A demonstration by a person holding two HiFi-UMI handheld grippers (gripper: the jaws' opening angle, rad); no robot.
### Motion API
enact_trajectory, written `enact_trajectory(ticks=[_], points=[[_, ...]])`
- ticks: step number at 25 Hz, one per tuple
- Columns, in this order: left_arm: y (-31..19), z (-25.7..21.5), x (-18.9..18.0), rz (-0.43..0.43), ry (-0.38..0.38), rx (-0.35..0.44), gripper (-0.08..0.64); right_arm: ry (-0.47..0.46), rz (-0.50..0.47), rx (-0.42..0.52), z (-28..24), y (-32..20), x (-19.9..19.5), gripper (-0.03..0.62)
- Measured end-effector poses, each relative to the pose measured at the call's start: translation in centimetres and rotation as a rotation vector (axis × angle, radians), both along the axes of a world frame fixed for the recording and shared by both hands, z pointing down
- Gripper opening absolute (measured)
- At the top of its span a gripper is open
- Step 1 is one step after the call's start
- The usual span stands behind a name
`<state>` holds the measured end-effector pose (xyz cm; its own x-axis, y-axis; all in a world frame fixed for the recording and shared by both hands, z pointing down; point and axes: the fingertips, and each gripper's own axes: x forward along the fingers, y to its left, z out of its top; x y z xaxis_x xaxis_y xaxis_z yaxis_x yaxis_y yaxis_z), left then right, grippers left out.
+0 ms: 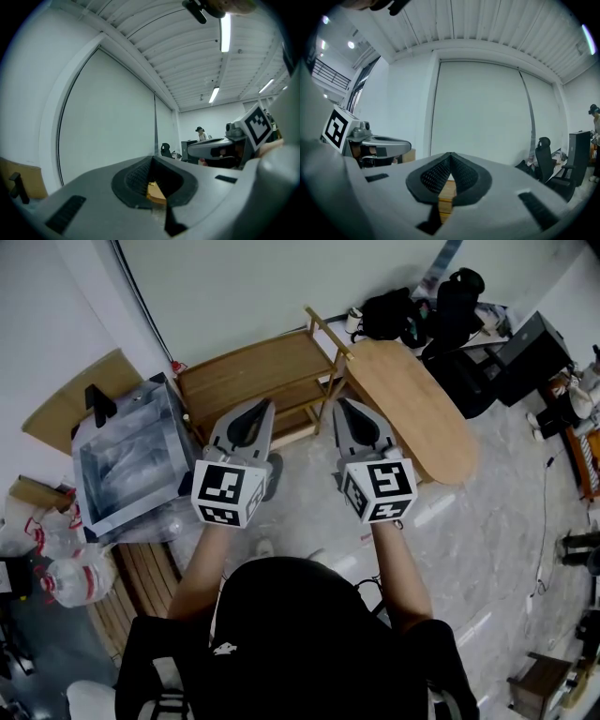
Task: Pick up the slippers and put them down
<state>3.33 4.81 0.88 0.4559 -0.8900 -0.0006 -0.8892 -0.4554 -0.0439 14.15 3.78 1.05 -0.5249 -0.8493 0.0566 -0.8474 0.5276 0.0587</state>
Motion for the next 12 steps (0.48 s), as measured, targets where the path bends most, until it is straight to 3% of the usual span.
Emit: enact_trajectory(ticks=[12], points=[[-0.37, 0.52, 0.15, 0.004, 0.002, -0.012, 0.006, -0.007, -0.002, -0.020, 0.72, -0.52, 0.28, 0.000]])
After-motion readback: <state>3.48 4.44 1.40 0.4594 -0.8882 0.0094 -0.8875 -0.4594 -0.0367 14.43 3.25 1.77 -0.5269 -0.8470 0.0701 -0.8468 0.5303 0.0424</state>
